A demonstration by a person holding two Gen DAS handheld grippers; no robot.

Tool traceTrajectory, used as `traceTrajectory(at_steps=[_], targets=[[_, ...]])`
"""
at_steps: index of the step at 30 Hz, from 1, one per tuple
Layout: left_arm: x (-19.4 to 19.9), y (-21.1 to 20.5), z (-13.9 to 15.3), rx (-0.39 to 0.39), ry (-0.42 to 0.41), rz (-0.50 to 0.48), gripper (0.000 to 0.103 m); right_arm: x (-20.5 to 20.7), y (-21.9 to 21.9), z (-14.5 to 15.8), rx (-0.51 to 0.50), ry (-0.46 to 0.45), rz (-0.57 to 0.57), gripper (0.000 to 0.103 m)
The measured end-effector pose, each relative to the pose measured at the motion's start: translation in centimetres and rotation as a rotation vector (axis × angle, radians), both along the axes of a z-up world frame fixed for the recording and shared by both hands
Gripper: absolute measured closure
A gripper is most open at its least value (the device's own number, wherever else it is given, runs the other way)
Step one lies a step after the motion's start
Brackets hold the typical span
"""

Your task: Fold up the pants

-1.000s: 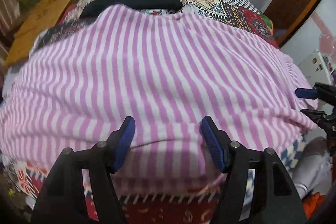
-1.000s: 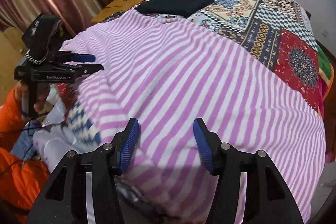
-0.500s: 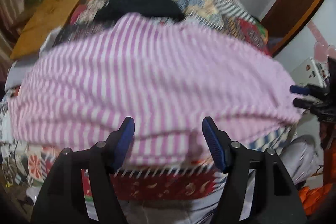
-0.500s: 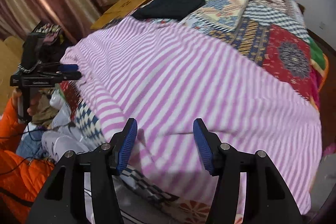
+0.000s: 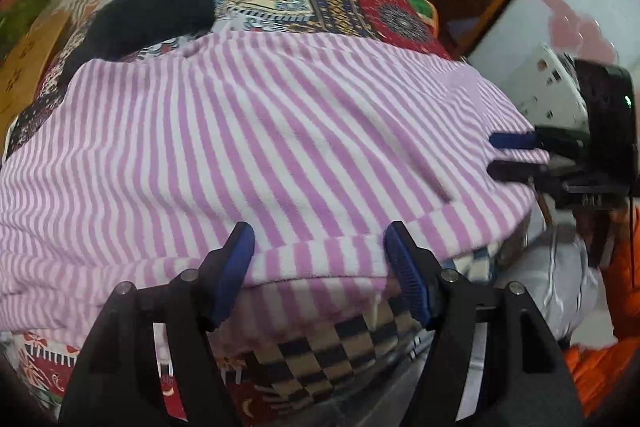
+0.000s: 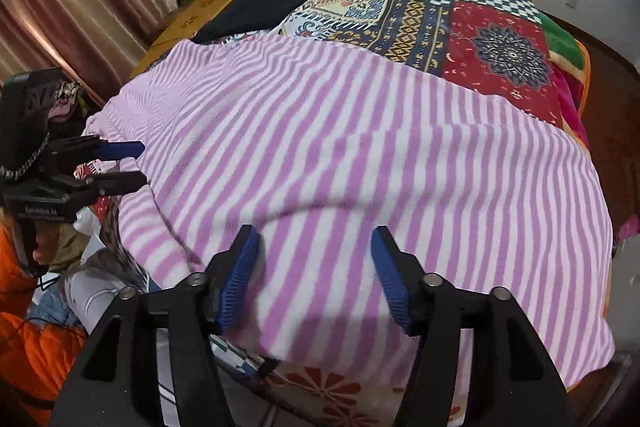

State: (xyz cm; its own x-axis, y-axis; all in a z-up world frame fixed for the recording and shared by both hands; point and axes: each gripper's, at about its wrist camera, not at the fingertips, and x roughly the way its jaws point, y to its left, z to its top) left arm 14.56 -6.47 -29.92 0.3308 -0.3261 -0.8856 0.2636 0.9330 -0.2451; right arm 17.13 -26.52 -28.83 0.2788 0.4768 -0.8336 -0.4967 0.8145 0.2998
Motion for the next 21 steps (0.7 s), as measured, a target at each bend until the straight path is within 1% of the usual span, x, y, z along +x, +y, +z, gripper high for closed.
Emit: traceTrajectory(at_steps=[4, 6, 8, 11, 14, 17, 19, 21], targets=[[-1.4, 0.9, 0.1, -0.024, 0.025, -0.007, 0.036, -0.4, -1.5, -0.2, 0.028, 0.018, -0.040, 0.043], [-2.1, 0.8, 0.0, -0.010, 0.023, -0.011, 0.036, -0.4, -1.9, -0.3, 0.041, 0.024, -0.052, 0.043], [-2.8, 0.5, 0.2, 0.025, 0.012, -0.009, 0.036, -0.4, -1.9, -0.2, 0.043, 0.019, -0.058, 0.043], [-2.6, 0.7, 0.8, 0.023, 0.010, 0.012, 0.036, -0.7, -1.9, 0.0, 0.040, 0.008, -0.059, 0.043], [-2.1, 1.6, 2.7, -0.024, -0.018, 0.052, 0.036, -1.0, -2.5, 0.2, 0.038, 0.000, -0.070, 0.043], [-0.8, 1.9, 4.7, -0.041, -0.073, 0.084, 0.036, -1.1, -3.4, 0.5, 0.038, -0.015, -0.096, 0.043], [0.4, 1.4, 5.3, -0.036, -0.090, 0.087, 0.036, -1.3, -4.4, 0.8, 0.046, -0.025, -0.124, 0.043], [1.8, 0.6, 4.9, -0.029, -0.088, 0.080, 0.036, -1.6, -5.4, 1.0, 0.052, -0.033, -0.154, 0.043]])
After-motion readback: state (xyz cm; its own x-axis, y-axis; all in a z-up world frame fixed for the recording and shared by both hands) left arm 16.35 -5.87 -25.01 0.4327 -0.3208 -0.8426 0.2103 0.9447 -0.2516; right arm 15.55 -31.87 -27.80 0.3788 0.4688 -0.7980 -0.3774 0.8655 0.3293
